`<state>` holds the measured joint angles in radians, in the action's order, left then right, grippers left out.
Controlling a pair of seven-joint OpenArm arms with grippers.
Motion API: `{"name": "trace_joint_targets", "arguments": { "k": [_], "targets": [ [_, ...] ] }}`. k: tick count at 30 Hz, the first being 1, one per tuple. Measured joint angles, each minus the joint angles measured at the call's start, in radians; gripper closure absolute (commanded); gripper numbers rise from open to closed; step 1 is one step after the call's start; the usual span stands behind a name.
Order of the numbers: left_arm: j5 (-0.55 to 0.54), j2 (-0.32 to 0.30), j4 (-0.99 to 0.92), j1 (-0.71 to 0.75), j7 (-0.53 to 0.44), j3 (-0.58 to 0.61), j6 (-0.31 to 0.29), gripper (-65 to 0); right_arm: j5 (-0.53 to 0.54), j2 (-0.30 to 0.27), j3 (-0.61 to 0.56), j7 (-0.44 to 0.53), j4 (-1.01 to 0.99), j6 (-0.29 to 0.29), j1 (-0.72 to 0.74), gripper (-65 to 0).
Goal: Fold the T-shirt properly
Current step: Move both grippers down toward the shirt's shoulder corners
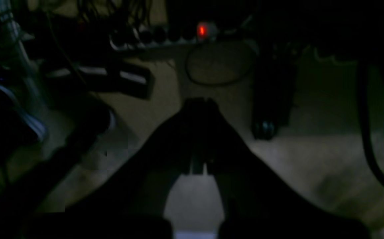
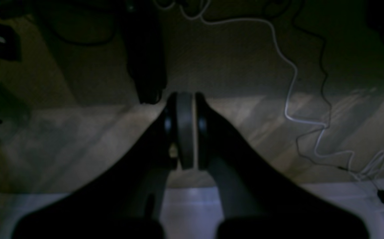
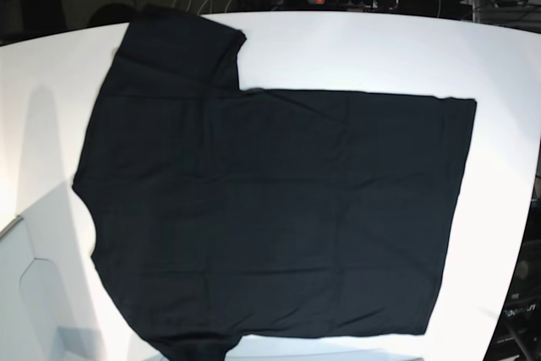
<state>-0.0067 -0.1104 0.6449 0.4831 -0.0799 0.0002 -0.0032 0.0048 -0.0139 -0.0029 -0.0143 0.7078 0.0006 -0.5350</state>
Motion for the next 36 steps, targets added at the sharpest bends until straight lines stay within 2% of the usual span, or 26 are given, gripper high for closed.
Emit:
{"name": "trace_joint_targets", "arguments": {
  "k": [7, 14, 18, 25, 27, 33, 36],
  "targets": [
    [-0.002, -0.044, 0.32, 0.213, 0.014, 0.001, 0.002, -0.1, -0.002, -0.006, 0.002, -0.012, 0.372, 0.002, -0.236, 0.0],
    [-0.001, -0.077, 0.637, 0.363, 0.002, 0.001, -0.006, -0.4, 0.0, -0.055, 0.007, -0.005, 0.764, 0.003, -0.44, 0.0],
    [-0.001, -0.103, 0.794, 0.457, 0.02, -0.007, -0.002, -0.5, 0.0, -0.062, 0.023, -0.019, 0.958, 0.003, -0.542, 0.0],
    [-0.002, -0.09, 1.065, 0.56, 0.022, -0.137, 0.0, -0.8, -0.001, -0.056, 0.095, -0.016, 1.252, 0.003, -0.642, 0.0],
    [-0.002, -0.087, 1.13, 0.586, 0.025, -0.153, -0.007, -4.4, 0.0, -0.055, 0.094, -0.013, 1.293, 0.003, -0.644, 0.0],
    [0.0, -0.089, 1.259, 0.61, 0.02, -0.197, -0.005, -30.7, 0.0, -0.055, 0.092, -0.017, 1.302, 0.003, -0.583, 0.0],
    [0.001, -0.089, 1.262, 0.598, 0.02, -0.204, -0.005, -35.5, 0.0, -0.043, 0.092, -0.017, 1.305, 0.003, -0.561, -0.2]
  ]
}}
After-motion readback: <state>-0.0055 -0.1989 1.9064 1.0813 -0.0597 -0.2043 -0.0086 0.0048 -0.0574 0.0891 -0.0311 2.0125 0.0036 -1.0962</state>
